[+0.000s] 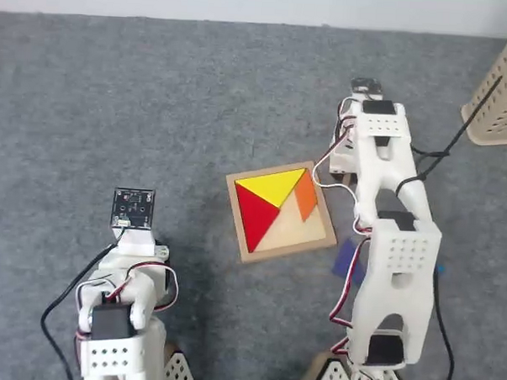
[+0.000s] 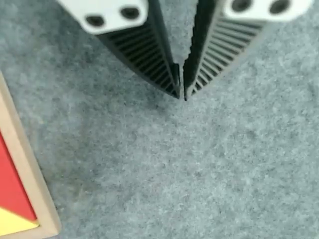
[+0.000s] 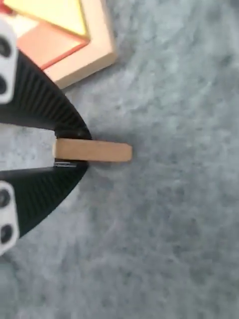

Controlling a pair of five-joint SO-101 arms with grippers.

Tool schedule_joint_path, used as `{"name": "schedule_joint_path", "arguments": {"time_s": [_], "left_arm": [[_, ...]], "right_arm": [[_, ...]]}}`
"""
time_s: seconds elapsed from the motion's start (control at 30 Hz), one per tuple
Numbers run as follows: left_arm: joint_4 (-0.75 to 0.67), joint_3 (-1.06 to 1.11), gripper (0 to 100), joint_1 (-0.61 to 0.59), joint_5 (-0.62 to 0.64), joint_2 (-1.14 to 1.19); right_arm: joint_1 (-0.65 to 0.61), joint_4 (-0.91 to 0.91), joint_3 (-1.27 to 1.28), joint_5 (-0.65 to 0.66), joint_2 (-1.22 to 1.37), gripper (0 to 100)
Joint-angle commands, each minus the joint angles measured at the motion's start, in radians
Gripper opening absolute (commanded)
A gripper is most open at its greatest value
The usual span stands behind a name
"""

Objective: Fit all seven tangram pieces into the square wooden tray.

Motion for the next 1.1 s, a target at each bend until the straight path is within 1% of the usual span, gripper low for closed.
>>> {"name": "schedule_joint_path", "arguments": {"time_s": [0.0,0.1,0.2,0.33,0.43,0.53,0.6,0.73,0.93,1.07], "left_arm": [[0.006,-0.019,1,-0.005,0.008,-0.021],[0.006,-0.019,1,-0.005,0.008,-0.021],[0.006,-0.019,1,-0.005,0.008,-0.021],[0.006,-0.019,1,-0.005,0.008,-0.021],[0.006,-0.019,1,-0.005,0.008,-0.021],[0.006,-0.019,1,-0.005,0.008,-0.021],[0.006,-0.019,1,-0.005,0.008,-0.021],[0.006,-0.019,1,-0.005,0.008,-0.021],[0.006,-0.019,1,-0.005,0.008,-0.021],[0.006,-0.019,1,-0.005,0.008,-0.021]], "right_arm": [[0.004,0.073,-0.043,-0.012,-0.090,0.7],[-0.025,0.127,-0.003,-0.012,-0.199,0.6],[-0.077,0.099,0.140,-0.011,-0.358,0.6],[-0.168,-0.054,0.437,0.003,-0.602,0.6],[-0.237,-0.176,0.646,0.083,-0.730,0.6],[-0.292,-0.274,0.767,0.184,-0.766,0.6],[-0.318,-0.306,0.786,0.207,-0.762,0.6],[-0.341,-0.303,0.749,0.207,-0.702,0.6],[-0.338,-0.289,0.669,0.207,-0.576,0.9],[-0.338,-0.255,0.638,0.203,-0.552,1.9]]}}
